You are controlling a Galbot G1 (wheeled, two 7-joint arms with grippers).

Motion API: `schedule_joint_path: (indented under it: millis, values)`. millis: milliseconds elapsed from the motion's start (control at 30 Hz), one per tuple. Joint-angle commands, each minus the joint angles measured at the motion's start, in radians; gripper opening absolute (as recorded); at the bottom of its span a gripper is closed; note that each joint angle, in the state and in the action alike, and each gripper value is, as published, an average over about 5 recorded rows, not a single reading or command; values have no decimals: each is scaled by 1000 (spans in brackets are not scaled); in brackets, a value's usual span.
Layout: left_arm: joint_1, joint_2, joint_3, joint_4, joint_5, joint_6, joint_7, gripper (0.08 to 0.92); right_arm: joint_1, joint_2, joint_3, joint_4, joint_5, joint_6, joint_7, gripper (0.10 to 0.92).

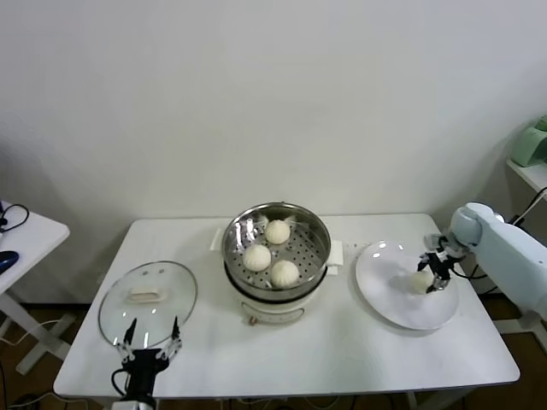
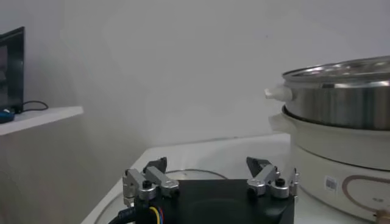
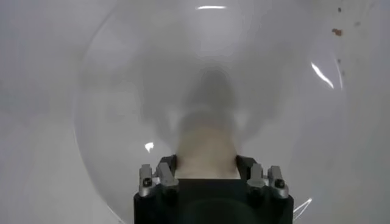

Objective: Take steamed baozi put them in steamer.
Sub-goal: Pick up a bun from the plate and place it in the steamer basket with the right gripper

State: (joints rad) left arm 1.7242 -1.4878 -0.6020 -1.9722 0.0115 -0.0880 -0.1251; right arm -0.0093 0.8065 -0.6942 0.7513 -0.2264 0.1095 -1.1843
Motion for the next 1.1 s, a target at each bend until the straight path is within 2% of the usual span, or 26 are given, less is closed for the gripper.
schedule_joint_path:
  millis: [33,367,533,767,1100]
  values:
    - [-4,1,6,-4,0,2,0,823,211,2,-219,16,272,-62,-4,654]
    - [-23,6,27,-16,4,11,-1,823,686,109,-702,123,842,-221,7,660]
    - [-19,41,44,-9,28,1,1,823,801,189,-792,182,1112,-287,44,658]
    - [-24,46,71,-14,31,5,-16,823,853,299,-873,242,1254,-332,75,659]
    - [-10,34,86,-21,33,-1,-25,823,806,414,-981,270,1259,-347,105,659]
